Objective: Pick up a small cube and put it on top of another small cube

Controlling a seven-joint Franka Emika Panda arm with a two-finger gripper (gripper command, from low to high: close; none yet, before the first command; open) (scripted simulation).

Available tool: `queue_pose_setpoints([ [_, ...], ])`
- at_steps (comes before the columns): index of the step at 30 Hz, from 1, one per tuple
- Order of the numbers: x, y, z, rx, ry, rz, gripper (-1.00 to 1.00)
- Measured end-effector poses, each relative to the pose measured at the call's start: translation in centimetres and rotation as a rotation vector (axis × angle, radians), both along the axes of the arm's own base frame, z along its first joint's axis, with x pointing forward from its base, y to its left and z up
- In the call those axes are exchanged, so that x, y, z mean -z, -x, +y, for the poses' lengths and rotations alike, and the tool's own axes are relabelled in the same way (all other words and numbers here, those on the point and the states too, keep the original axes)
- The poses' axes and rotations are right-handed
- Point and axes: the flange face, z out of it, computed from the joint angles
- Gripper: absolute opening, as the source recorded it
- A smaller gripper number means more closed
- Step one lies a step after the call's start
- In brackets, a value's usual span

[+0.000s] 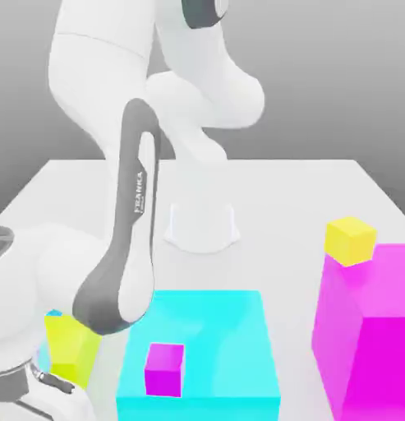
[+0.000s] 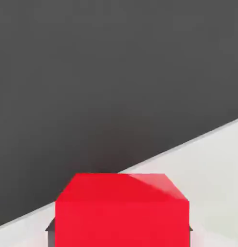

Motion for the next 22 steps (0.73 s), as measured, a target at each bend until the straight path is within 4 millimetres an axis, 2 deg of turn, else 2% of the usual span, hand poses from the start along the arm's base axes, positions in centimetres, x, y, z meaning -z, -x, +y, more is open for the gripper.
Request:
queue_pose_setpoints([
  [2,-2.8,0.1,0.2,-0.004,-0.001,0.000,-1.00],
  [3,-4.1,0.1,1.2,-0.028,-0.003,-0.001,-1.00],
  [8,-9.3,0.8,7.9,-0.196,-0.010,-0.002,-1.00],
  [14,-14.5,3.6,16.4,-0.424,-0.006,-0.001,-1.00],
  [15,-14.4,4.0,17.5,-0.452,-0.005,-0.001,-1.00],
  [16,-13.5,4.1,17.6,-0.458,-0.004,-0.001,-1.00],
  [18,-10.8,4.3,17.4,-0.457,-0.003,-0.001,-1.00],
  [19,-9.7,4.4,17.4,-0.457,-0.002,0.000,1.00],
  [22,-9.7,4.4,17.4,-0.457,-0.002,0.000,1.00],
])
